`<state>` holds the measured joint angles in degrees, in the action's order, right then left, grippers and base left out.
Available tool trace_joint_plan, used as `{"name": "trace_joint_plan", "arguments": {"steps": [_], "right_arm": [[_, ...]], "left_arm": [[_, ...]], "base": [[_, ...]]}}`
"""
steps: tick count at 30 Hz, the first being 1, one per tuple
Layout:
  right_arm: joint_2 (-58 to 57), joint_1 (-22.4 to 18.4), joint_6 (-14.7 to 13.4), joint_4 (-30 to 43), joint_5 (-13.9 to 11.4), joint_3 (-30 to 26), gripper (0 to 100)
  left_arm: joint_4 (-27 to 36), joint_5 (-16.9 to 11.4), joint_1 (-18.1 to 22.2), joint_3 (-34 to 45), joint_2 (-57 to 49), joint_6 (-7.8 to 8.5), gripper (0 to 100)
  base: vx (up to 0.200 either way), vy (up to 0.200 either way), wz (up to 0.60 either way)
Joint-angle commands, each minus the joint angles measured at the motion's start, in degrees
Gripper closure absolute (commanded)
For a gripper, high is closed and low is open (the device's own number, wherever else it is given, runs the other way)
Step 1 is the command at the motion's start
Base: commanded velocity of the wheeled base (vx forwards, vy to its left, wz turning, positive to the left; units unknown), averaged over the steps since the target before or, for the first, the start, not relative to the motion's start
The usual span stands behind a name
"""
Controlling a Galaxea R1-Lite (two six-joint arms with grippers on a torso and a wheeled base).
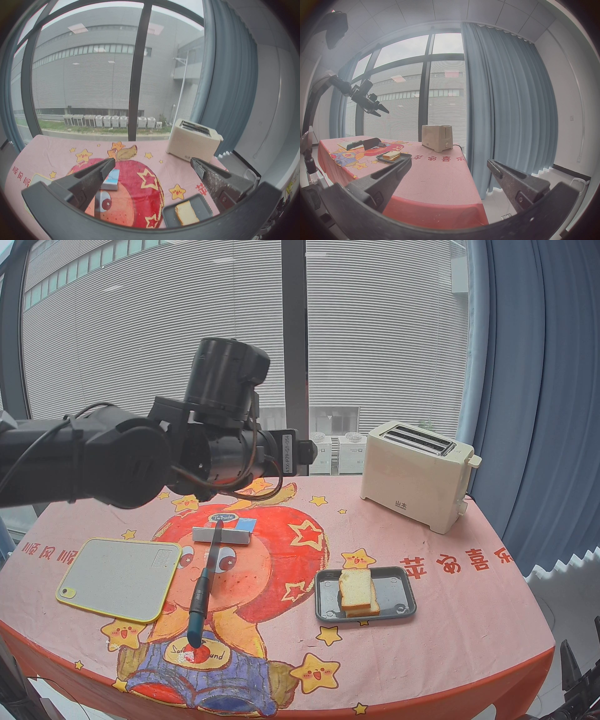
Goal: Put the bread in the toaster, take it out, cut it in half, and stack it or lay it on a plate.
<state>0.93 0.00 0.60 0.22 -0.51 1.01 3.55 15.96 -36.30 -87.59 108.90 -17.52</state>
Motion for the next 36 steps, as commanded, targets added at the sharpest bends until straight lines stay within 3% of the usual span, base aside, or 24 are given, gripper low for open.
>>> {"name": "trace_joint_plan", "arguments": {"steps": [1, 3, 4, 9, 10, 12, 13, 14, 16, 17, 20, 23, 36], "right_arm": [[-0.9, 0.0, 0.0, 0.0, 0.0, -1.0, 0], [-0.9, 0.0, 0.0, 0.0, 0.0, -1.0, 0], [-0.9, 0.0, 0.0, 0.0, 0.0, -1.0, 0], [-0.9, 0.0, 0.0, 0.0, 0.0, -1.0, 0], [-0.9, 0.0, 0.0, 0.0, 0.0, -1.0, 0], [-0.9, 0.0, 0.0, 0.0, 0.0, -1.0, 0], [-0.9, 0.0, 0.0, 0.0, 0.0, -1.0, 0], [-0.9, 0.0, 0.0, 0.0, 0.0, -1.0, 0], [-0.9, 0.0, 0.0, 0.0, 0.0, -1.0, 0], [-0.9, 0.0, 0.0, 0.0, 0.0, -1.0, 0], [-0.9, 0.0, 0.0, 0.0, 0.0, -1.0, 0], [-0.9, 0.0, 0.0, 0.0, 0.0, -1.0, 0], [-0.9, 0.0, 0.0, 0.0, 0.0, -1.0, 0]], "left_arm": [[-14.5, 0.9, 3.1, 14.7, -8.0, 3.54, 0], [-15.0, 0.9, 3.2, 15.2, -8.2, 3.81, 0], [-23.1, 1.1, 5.3, 21.3, -10.3, 7.76, 0], [-39.0, 1.1, 6.2, 29.7, -11.8, 9.96, 0], [-39.4, 1.1, 6.2, 29.8, -11.9, 10.05, 0], [-47.7, 0.8, 10.3, 34.9, -13.3, 14.53, 0], [-47.7, 0.8, 10.3, 34.9, -13.3, 14.53, 0], [-54.7, 0.4, 12.5, 39.1, -14.4, 19.19, 0], [-61.0, -0.7, 14.5, 43.0, -16.0, 22.09, 0], [-63.7, -1.5, 15.8, 44.9, -16.8, 22.7, 0], [-69.5, -4.4, 19.3, 51.3, -20.3, 23.41, 0], [-71.1, -5.1, 20.7, 57.7, -25.1, 24.2, 0], [-70.3, -4.5, 21.5, 74.3, -44.7, 24.9, 0]], "base": [[0.0, 0.0, 0.0], [0.0, 0.0, 0.0], [0.0, 0.0, 0.0], [0.0, 0.0, 0.0], [0.0, 0.0, 0.0], [0.0, 0.0, 0.0], [0.0, 0.0, 0.0], [0.0, 0.0, 0.0], [0.0, 0.0, 0.0], [0.0, 0.0, 0.0], [0.0, 0.0, 0.0], [0.0, 0.0, 0.0], [0.0, 0.0, 0.0]]}}
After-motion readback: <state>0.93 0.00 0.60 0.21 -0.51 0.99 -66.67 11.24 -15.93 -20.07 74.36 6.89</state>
